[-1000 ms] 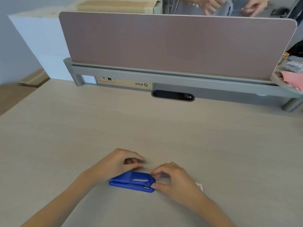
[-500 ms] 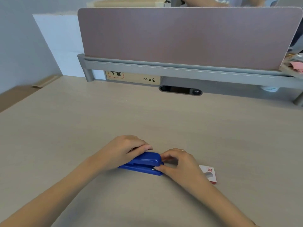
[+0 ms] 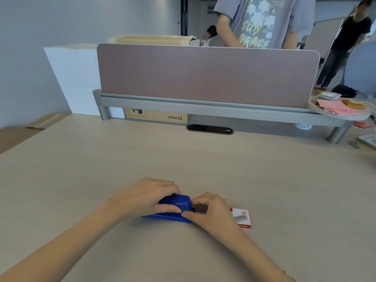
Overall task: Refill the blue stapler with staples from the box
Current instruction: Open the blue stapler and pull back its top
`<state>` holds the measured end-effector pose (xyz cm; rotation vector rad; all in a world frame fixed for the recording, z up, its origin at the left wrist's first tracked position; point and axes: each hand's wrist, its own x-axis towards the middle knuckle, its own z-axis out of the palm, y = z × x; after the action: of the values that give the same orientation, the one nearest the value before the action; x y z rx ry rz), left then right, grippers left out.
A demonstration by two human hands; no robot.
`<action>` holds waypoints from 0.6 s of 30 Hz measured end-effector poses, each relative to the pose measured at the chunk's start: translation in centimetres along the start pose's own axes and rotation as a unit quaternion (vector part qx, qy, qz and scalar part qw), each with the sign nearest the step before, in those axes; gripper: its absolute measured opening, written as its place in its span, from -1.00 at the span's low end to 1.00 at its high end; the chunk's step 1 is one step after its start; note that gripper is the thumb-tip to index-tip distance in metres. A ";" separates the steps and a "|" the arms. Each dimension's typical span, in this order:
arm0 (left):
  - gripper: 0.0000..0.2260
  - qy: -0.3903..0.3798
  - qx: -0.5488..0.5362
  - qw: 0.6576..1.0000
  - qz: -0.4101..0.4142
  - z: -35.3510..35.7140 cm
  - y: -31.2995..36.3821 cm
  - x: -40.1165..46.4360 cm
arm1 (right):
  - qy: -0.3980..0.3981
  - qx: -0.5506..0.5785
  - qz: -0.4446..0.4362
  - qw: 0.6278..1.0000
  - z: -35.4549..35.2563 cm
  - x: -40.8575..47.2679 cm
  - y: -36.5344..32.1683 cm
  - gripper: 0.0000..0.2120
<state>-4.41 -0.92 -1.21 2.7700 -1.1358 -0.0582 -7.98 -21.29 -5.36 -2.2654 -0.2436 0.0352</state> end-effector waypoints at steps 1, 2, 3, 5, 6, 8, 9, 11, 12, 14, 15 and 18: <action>-0.55 -0.001 0.006 1.000 0.001 -0.1 0.1 0.0 | 0.014 -0.012 -0.003 1.000 0.2 -0.1 0.0 -0.83; -0.56 -0.003 0.012 1.000 0.002 -0.3 0.3 0.0 | 0.027 -0.020 -0.004 0.999 0.3 -0.2 -0.2 -0.82; -0.58 -0.005 0.016 1.000 0.001 -0.4 0.4 0.0 | 0.039 -0.022 -0.001 0.999 0.3 -0.3 -0.3 -0.79; -0.60 -0.004 0.021 1.000 0.002 -0.6 0.6 0.0 | 0.053 -0.020 0.003 0.998 0.4 -0.4 -0.6 -0.73; -0.60 -0.002 0.024 1.000 0.004 -0.6 0.6 0.0 | 0.057 -0.022 0.004 0.998 0.4 -0.5 -0.7 -0.72; -0.60 -0.001 0.024 1.000 0.001 -0.6 0.7 0.0 | 0.064 -0.023 0.005 0.998 0.2 -0.6 -0.7 -0.73; -0.61 0.001 0.013 1.000 -0.006 -0.6 0.7 -0.1 | 0.064 -0.025 0.003 0.998 0.1 -0.6 -0.7 -0.75; -0.60 0.015 -0.023 0.999 -0.021 -0.6 0.9 -0.1 | 0.062 -0.036 -0.006 0.997 0.0 -0.7 -0.6 -0.79; -0.59 0.020 -0.035 0.999 -0.026 -0.7 1.0 -0.1 | 0.062 -0.045 -0.011 0.997 -0.1 -0.6 -0.6 -0.80; -0.60 0.019 -0.044 0.998 -0.034 -0.8 1.1 -0.1 | 0.062 -0.065 -0.024 0.996 0.0 -0.6 -0.5 -0.81; -0.60 0.017 -0.046 0.998 -0.036 -0.8 1.0 -0.1 | 0.062 -0.073 -0.031 0.995 0.1 -0.6 -0.5 -0.81; -0.56 0.019 -0.058 0.997 -0.045 -0.5 0.8 -0.4 | 0.059 -0.080 -0.056 0.993 0.4 -0.7 -0.6 -0.81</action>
<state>-5.21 -1.16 -0.65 2.7062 -0.9648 -0.0788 -8.86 -20.74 -5.20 -2.3986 -0.3198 -0.1825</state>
